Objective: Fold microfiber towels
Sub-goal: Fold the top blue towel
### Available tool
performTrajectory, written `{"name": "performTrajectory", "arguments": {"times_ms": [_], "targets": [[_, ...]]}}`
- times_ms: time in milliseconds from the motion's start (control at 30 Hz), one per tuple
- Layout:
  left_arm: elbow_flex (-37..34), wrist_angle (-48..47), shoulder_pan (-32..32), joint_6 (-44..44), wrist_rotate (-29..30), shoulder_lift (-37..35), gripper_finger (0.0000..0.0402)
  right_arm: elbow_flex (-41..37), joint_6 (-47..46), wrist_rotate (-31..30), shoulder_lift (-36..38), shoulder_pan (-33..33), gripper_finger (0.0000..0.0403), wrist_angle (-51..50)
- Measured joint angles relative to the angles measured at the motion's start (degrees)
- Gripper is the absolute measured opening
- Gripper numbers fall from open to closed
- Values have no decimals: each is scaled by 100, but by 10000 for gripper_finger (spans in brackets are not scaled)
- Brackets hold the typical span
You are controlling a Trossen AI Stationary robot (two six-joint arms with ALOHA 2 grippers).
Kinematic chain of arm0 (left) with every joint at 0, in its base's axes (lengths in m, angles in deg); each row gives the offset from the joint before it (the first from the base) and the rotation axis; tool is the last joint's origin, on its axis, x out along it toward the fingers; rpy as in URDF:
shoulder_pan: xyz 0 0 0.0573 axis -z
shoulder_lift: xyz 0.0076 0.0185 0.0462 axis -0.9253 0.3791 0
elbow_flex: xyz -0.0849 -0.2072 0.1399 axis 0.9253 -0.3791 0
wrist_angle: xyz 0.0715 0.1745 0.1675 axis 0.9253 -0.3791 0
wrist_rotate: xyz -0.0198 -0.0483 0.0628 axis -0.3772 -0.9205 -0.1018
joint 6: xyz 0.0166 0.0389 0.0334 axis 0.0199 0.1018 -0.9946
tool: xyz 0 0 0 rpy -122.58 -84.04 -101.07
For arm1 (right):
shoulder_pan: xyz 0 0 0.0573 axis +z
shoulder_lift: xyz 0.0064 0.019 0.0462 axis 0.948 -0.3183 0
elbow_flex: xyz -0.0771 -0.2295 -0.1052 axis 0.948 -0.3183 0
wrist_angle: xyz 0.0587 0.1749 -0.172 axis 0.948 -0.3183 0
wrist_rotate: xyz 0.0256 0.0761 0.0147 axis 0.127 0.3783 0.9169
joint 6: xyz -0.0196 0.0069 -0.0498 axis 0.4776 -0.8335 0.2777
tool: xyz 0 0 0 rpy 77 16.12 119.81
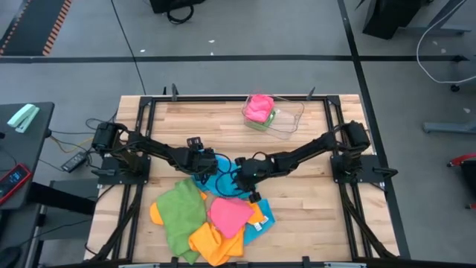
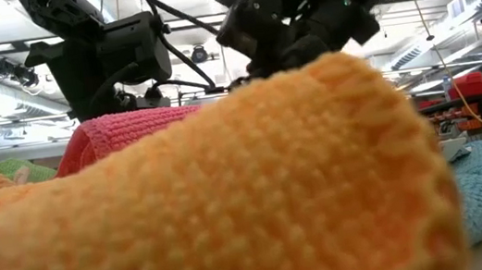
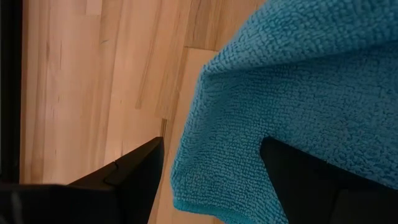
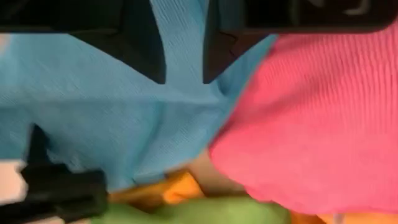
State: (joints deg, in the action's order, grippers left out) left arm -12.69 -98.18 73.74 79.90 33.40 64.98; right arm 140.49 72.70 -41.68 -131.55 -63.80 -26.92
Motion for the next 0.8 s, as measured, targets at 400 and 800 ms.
{"name": "performTrajectory", "arguments": {"times_ms": [400, 800], "targets": [[2, 4, 0, 0, -1, 0, 286, -389, 567, -1284, 237, 257, 162, -375], [2, 17, 0, 2, 1, 0, 286, -532, 1162, -2176, 62, 616, 162, 29]]}}
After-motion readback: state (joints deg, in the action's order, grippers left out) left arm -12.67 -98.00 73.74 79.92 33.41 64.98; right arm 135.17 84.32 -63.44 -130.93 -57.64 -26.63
